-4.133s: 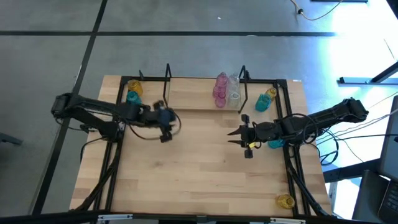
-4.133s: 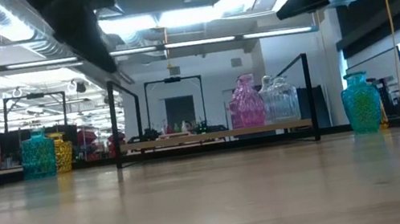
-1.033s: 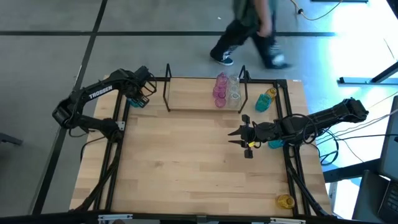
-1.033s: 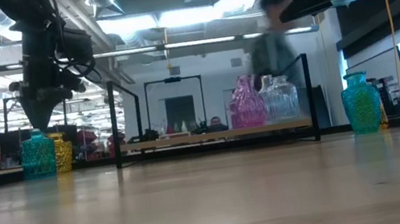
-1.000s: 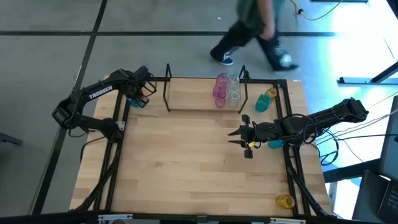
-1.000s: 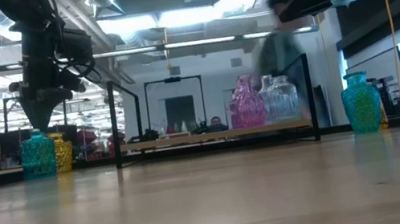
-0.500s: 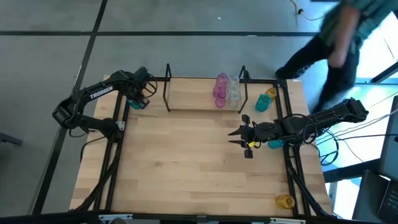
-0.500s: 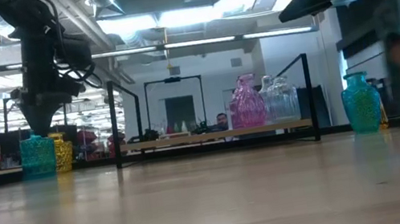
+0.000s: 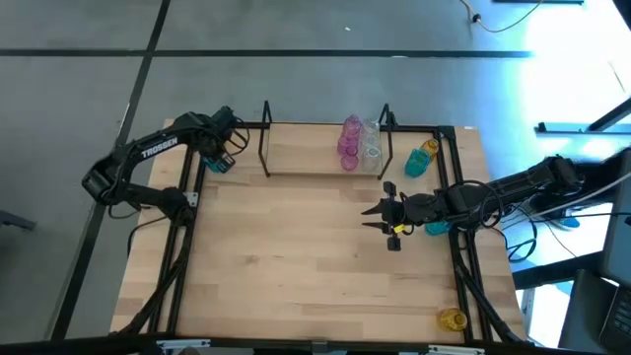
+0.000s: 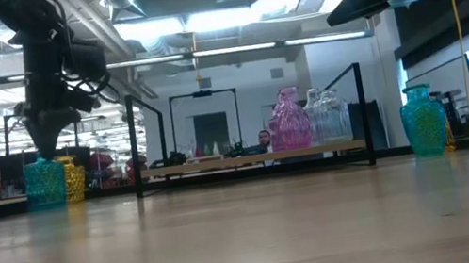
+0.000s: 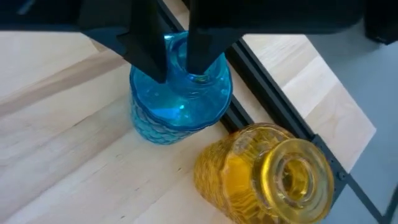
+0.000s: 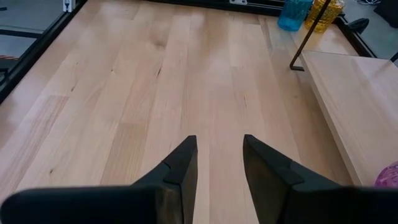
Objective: Sort vases onto shelf
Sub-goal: Put the top left blue vase on the shelf
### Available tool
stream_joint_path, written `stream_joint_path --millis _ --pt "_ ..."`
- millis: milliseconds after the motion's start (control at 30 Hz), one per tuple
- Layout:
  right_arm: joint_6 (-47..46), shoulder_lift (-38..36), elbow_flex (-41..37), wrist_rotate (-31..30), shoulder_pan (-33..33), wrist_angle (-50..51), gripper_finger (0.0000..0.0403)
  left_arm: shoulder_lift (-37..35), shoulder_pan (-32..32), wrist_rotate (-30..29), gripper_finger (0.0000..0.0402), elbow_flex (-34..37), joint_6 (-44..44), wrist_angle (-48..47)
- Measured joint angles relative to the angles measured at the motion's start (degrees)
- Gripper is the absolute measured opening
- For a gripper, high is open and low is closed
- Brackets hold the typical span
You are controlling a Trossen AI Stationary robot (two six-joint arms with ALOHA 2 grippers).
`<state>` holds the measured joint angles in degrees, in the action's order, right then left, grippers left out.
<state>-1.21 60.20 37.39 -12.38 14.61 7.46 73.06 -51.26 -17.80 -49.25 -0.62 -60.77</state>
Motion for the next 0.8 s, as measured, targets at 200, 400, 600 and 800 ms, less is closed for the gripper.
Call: stream_joint_path --millis 200,400,600,800 --pt "0.00 0.00 0.00 0.00 0.00 -0.02 0.0115 -0.52 2.78 -0.48 0.0025 0.02 -0.60 -1.55" --pt "0.00 0.00 0.00 0.00 0.00 -0.04 0.0115 -1.47 7.86 -0.22 0.0037 0.09 1.46 -3.60" --pt "0.00 0.00 0.00 -0.02 0.00 -0.04 0.0115 -2.55 15.26 0.95 0.0024 0.26 5.32 -7.80" --pt "0.01 0.00 0.00 -0.02 0.00 -0.05 0.0115 -2.58 23.44 1.49 0.0028 0.26 10.26 -10.80"
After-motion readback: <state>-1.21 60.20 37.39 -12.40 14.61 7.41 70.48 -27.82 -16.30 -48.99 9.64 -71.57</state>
